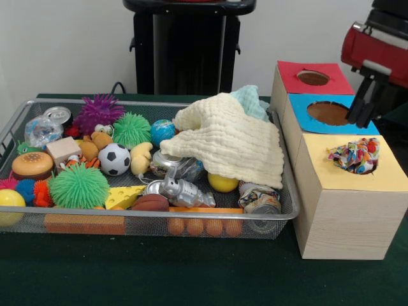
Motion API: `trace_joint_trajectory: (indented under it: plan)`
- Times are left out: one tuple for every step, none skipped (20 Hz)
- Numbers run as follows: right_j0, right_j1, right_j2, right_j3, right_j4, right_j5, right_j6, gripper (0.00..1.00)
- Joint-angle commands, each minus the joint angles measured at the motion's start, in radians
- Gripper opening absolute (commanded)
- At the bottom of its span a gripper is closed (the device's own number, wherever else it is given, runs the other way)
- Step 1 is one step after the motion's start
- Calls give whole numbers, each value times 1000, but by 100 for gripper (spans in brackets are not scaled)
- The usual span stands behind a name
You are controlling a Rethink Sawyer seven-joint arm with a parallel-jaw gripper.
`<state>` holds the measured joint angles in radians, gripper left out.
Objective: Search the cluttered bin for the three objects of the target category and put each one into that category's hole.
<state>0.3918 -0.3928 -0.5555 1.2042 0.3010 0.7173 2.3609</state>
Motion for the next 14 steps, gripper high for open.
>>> trace_joint_trajectory:
  plan:
    - [-30,71,95,91,23,-87,211,0]
    - [-25,70,92,89,28,-82,220,0]
    - [-20,68,90,86,34,-73,227,0]
    - [-17,68,87,79,40,-60,233,0]
    - [-12,69,84,71,45,-49,241,0]
    - [-10,73,82,62,48,-42,245,0]
    - [-5,77,81,56,53,-34,251,0]
    - [-3,79,81,51,59,-30,257,0]
    - [-3,79,82,46,65,-22,260,0]
    - [1,78,80,45,69,-18,265,0]
    - [4,78,78,44,73,-14,270,0]
    - [5,77,79,45,76,-12,269,0]
    - [4,74,82,47,81,-11,266,0]
    - [4,74,87,53,86,-16,263,0]
